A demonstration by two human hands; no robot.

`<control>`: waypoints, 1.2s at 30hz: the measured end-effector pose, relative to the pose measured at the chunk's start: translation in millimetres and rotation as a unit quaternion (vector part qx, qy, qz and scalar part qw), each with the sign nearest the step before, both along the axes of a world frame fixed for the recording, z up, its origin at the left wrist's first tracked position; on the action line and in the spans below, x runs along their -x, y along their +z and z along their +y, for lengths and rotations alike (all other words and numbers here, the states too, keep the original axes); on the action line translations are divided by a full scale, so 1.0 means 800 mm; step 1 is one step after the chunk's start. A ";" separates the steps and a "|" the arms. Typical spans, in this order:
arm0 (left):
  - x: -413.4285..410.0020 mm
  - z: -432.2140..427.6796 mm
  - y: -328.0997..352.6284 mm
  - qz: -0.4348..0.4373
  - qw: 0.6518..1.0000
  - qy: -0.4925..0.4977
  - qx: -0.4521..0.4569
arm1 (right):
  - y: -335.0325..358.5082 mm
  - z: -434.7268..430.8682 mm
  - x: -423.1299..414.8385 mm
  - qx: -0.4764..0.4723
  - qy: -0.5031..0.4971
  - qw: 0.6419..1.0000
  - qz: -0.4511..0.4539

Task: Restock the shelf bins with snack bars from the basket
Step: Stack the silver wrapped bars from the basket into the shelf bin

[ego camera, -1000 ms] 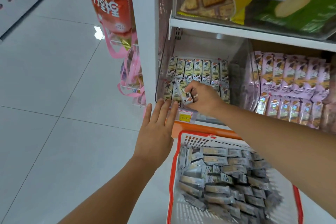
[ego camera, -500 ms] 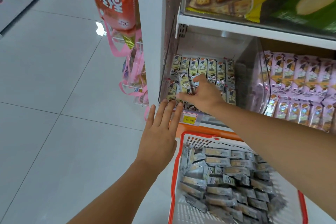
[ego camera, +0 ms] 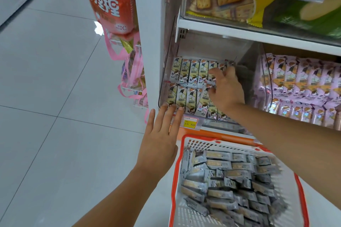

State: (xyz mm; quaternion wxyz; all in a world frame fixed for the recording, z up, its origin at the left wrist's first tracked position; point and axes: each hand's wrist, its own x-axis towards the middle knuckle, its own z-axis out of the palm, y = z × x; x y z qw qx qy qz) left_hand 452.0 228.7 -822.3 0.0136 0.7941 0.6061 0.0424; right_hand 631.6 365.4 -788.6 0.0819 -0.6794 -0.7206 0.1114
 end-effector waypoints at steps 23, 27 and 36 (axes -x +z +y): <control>0.004 0.002 0.003 -0.034 0.999 -0.005 0.008 | -0.036 0.063 0.096 0.061 0.007 0.978 0.202; 0.002 0.001 0.001 -0.031 0.999 -0.011 0.001 | -0.028 0.046 0.085 0.127 0.087 0.970 0.185; -0.009 -0.023 0.001 -0.055 0.998 0.017 0.000 | 0.005 -0.027 0.032 -0.058 0.133 0.940 0.309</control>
